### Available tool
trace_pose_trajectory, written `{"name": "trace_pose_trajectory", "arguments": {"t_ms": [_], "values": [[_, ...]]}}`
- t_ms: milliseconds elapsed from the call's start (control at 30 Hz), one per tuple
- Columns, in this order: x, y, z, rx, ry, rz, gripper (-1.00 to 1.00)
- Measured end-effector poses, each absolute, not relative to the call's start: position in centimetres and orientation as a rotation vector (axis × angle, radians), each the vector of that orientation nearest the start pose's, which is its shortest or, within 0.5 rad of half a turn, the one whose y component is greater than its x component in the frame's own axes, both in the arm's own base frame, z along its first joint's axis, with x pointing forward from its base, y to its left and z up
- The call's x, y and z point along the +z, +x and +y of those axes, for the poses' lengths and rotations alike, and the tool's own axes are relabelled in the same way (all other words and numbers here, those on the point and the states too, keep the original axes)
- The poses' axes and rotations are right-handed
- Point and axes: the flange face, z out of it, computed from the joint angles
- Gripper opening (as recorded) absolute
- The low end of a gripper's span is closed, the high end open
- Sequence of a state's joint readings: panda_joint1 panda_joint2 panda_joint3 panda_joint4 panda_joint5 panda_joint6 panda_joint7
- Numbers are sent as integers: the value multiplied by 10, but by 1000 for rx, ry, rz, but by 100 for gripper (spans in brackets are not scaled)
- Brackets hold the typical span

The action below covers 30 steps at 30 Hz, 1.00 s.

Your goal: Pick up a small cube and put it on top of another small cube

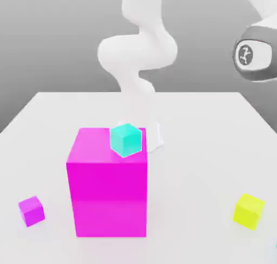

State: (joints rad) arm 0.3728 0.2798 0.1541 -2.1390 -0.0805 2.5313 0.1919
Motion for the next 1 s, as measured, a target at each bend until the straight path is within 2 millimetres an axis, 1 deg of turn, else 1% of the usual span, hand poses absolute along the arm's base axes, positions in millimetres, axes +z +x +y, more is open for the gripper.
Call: {"name": "trace_pose_trajectory", "arguments": {"t_ms": [133,200,267,300,467,500,533,567,667,733,833,1000], "values": [[213,480,326,-38,-3017,-851,0],[180,475,333,-10,-3008,-901,0],[148,474,335,-2,-3005,-914,0],[136,473,335,-1,-3005,-916,-100],[136,473,335,2,-3005,-916,-100],[129,473,335,2,-3005,-918,-100],[134,473,335,2,-3004,-918,-100],[144,473,335,2,-3004,-918,-100],[185,473,333,2,-3008,-906,-100],[213,481,312,3,-3047,-761,-100],[252,491,270,4,-3101,-487,-100],[311,495,196,5,-3136,0,-100]]}}
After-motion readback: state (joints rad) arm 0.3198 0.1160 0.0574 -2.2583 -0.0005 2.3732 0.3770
